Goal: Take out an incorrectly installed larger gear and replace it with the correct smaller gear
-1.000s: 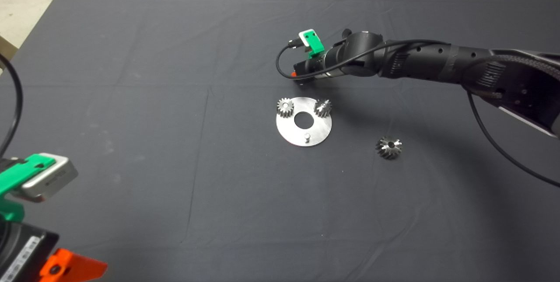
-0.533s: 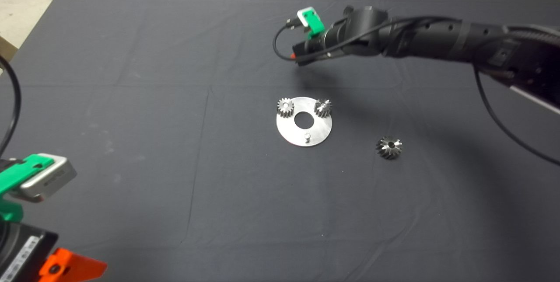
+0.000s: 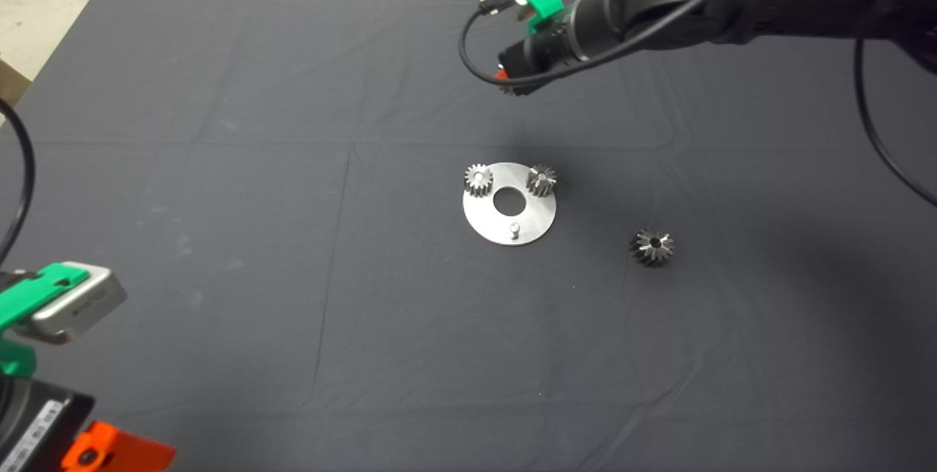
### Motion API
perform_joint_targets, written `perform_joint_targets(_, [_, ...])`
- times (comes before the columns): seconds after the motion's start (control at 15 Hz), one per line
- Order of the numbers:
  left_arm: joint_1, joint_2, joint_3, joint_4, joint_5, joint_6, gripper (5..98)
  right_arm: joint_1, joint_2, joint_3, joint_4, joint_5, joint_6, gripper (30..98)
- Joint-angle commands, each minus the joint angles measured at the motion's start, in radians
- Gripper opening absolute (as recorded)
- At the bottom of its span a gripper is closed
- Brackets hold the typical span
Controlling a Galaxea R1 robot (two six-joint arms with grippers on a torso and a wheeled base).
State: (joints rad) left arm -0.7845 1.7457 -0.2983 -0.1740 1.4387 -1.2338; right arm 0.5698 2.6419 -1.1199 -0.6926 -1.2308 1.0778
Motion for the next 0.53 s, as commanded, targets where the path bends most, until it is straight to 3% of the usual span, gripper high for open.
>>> perform_joint_targets(0.0, [-0.004, 0.003, 0.007, -0.021, 0.0, -0.003, 97.8, 0.079, -0.068, 0.206, 0.031, -0.076, 0.101, 40.4])
perform_joint_targets(0.2, [-0.004, 0.001, 0.012, -0.021, -0.003, -0.027, 97.8, 0.079, -0.107, 0.309, 0.031, -0.078, 0.177, 40.4])
perform_joint_targets(0.47, [-0.003, 0.031, 0.012, -0.021, -0.011, -0.029, 97.8, 0.079, -0.111, 0.371, 0.031, -0.078, 0.191, 40.4])
